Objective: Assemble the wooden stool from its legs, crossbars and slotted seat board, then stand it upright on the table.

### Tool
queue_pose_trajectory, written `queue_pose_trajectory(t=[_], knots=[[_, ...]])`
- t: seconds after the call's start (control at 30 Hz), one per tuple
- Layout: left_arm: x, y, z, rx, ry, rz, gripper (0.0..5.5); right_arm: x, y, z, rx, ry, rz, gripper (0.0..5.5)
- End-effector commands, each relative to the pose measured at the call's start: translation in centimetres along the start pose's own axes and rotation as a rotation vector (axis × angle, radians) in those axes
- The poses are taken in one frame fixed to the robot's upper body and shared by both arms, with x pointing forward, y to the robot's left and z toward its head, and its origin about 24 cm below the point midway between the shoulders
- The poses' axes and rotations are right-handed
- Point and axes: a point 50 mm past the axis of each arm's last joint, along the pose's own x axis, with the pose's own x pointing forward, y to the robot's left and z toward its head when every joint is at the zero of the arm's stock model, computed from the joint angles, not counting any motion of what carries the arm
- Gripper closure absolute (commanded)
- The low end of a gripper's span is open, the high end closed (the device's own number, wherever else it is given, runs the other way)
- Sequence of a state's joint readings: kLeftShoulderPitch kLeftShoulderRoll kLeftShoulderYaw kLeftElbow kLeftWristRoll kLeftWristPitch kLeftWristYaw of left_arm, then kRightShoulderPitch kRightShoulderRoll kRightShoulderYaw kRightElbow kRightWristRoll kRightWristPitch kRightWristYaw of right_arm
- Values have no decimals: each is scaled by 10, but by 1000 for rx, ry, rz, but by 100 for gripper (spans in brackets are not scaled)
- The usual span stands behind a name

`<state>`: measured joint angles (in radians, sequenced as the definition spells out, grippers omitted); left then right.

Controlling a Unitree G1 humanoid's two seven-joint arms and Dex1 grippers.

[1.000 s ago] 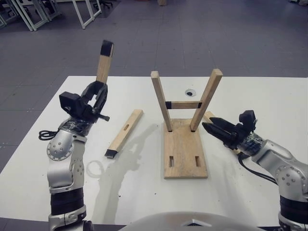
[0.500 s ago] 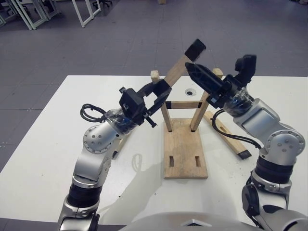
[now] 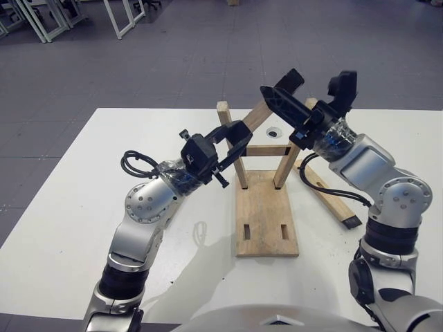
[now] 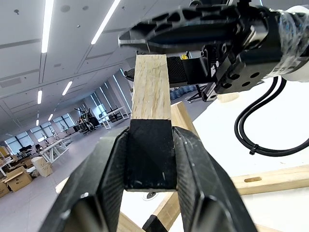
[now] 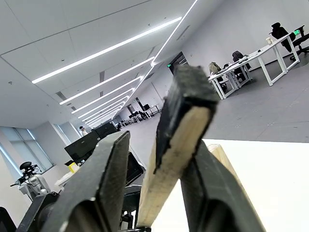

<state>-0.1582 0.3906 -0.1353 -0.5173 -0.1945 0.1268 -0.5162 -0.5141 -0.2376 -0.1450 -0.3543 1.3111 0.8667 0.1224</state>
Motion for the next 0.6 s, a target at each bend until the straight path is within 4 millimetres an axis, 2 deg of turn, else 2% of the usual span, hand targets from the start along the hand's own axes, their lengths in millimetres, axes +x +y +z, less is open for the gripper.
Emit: queue_pose_trajectory(t=[0.03,0.2,0.23,0.43,0.5,0.6], knots=[[2,1,4,22,-21,0,420,1,3,3,-29,-4,21,479],[3,2,3,31,-14,8,420,0,3,5,-30,-9,30,497],[3,2,2,27,-12,10,383,0,3,6,-30,-11,29,498],[-8,2,-8,35,53,-28,311,-6,-1,14,-35,-27,-5,510],[-19,1,-21,22,115,-42,310,-17,-4,20,-57,-23,-41,510],[-34,-6,-38,-19,192,-55,310,-45,-6,31,-116,22,-97,510]])
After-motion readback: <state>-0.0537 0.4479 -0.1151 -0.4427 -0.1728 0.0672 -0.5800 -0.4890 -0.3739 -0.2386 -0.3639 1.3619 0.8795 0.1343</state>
